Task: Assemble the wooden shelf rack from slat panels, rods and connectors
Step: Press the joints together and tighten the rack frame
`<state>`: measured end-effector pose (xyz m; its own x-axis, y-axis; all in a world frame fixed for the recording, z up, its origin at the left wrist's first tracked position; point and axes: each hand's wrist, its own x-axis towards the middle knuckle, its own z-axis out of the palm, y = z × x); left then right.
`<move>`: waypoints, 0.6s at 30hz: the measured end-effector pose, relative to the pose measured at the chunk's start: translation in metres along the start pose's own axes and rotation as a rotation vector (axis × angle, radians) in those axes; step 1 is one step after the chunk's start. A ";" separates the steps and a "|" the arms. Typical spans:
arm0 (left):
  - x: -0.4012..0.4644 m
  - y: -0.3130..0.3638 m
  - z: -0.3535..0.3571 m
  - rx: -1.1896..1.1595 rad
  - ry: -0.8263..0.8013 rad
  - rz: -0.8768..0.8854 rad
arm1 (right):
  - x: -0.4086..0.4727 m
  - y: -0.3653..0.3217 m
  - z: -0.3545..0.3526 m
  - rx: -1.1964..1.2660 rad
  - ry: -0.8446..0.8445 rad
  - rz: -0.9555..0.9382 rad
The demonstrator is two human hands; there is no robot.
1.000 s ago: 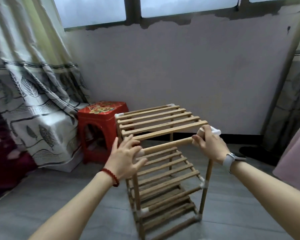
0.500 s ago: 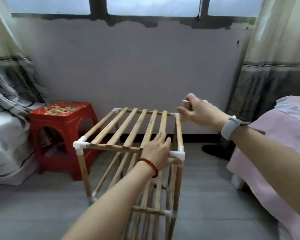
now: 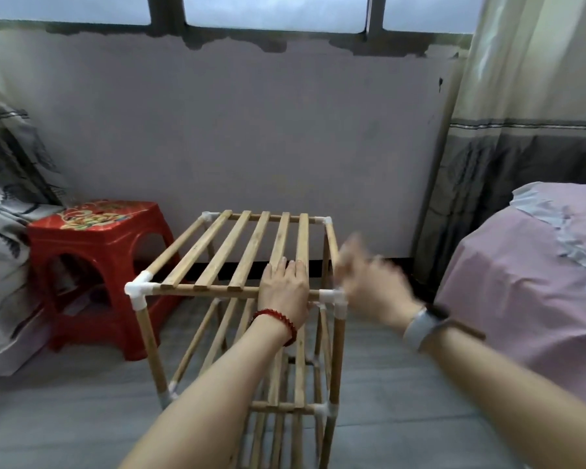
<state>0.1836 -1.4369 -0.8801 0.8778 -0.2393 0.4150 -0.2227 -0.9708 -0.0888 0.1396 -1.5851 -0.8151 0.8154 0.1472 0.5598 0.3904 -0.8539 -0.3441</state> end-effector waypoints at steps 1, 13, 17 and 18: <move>0.001 -0.001 0.000 -0.009 -0.004 0.006 | -0.014 0.000 0.015 -0.112 -0.203 0.006; -0.032 -0.146 -0.010 -0.102 -0.191 -0.128 | 0.005 -0.022 0.065 0.428 -0.223 -0.061; -0.057 -0.209 -0.009 -0.191 -0.242 -0.354 | 0.011 -0.035 0.094 0.396 -0.206 -0.143; -0.060 -0.215 -0.009 -0.199 -0.224 -0.342 | 0.013 -0.034 0.096 0.377 -0.185 -0.142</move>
<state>0.1747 -1.2140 -0.8779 0.9804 0.0762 0.1819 0.0381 -0.9782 0.2042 0.1780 -1.5066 -0.8685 0.7920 0.3662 0.4884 0.6045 -0.5824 -0.5435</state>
